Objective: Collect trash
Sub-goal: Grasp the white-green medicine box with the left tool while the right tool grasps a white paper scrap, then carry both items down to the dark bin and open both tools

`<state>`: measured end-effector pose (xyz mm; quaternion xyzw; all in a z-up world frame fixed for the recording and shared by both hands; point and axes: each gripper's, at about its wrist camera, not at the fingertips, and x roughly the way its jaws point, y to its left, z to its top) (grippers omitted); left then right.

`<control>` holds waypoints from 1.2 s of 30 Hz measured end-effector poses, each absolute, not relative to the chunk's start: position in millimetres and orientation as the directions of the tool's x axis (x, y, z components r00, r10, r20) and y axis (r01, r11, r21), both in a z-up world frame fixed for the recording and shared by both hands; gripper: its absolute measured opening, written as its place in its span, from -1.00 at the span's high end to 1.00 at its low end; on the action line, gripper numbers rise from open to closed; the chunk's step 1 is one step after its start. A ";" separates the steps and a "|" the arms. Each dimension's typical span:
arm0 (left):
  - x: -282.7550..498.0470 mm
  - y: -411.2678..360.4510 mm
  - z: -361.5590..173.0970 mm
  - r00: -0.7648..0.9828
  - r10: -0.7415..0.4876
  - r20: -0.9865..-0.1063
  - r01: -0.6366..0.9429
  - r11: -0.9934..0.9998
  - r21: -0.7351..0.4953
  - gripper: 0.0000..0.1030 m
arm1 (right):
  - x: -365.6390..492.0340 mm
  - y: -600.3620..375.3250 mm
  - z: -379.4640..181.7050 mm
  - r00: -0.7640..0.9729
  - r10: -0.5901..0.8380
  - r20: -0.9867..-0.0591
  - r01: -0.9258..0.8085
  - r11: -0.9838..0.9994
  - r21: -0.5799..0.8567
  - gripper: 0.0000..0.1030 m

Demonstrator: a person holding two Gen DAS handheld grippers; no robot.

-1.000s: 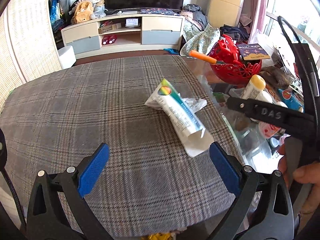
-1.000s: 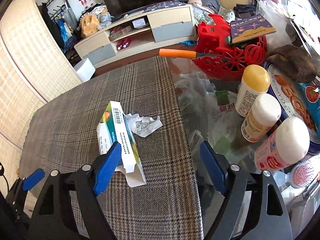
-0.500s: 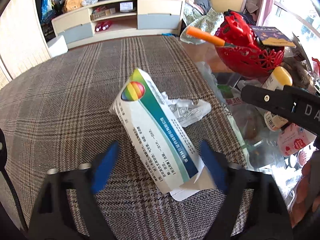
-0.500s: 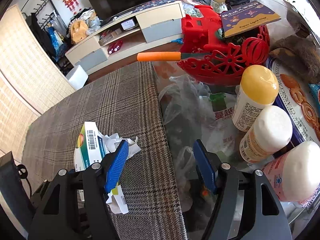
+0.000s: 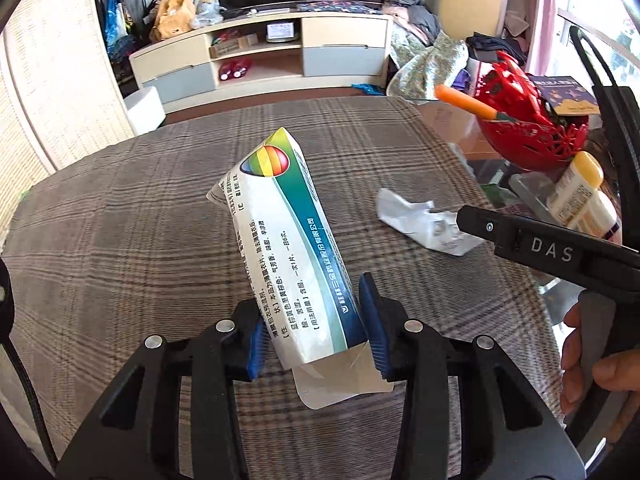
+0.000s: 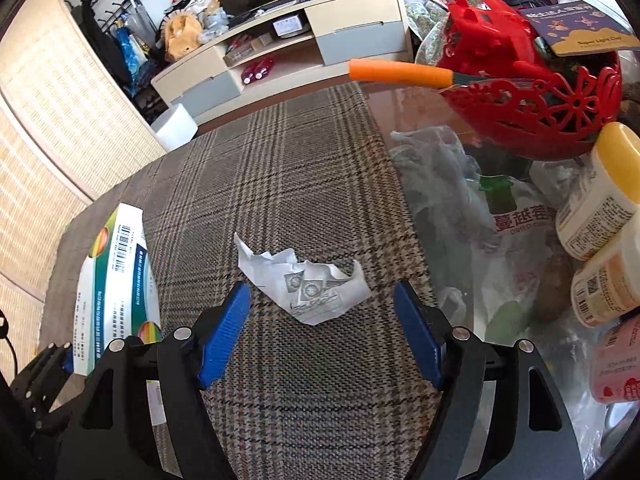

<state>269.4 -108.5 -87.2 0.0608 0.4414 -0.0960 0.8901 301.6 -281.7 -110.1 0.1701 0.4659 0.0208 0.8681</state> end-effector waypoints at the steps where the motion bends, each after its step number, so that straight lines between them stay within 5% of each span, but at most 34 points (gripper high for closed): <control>1: 270.0 -105.2 -87.4 0.591 -0.113 -0.798 0.222 0.975 0.026 0.24 | 305.0 -277.2 -113.0 0.561 0.191 -0.805 0.118 0.945 0.306 -0.48; 7: 272.0 -90.1 -93.1 0.585 -0.114 -0.803 0.225 0.974 0.026 0.24 | 319.3 -269.5 -134.6 0.528 0.158 -0.835 0.144 0.952 0.271 -0.46; 11: 272.0 -90.6 -94.9 0.591 -0.125 -0.797 0.237 0.971 0.023 0.24 | 320.9 -260.5 -135.6 0.538 0.093 -0.838 0.129 0.973 0.191 0.10; 19: 268.5 -90.4 -99.4 0.589 -0.122 -0.799 0.242 0.970 0.030 0.24 | 312.7 -246.8 -133.4 0.561 0.057 -0.826 0.096 0.986 0.134 0.69; 36: 188.9 -78.3 -56.0 0.590 -0.175 -0.788 0.262 0.965 -0.018 0.26 | 217.5 -258.7 -70.4 0.592 0.191 -0.783 0.071 0.955 0.287 0.74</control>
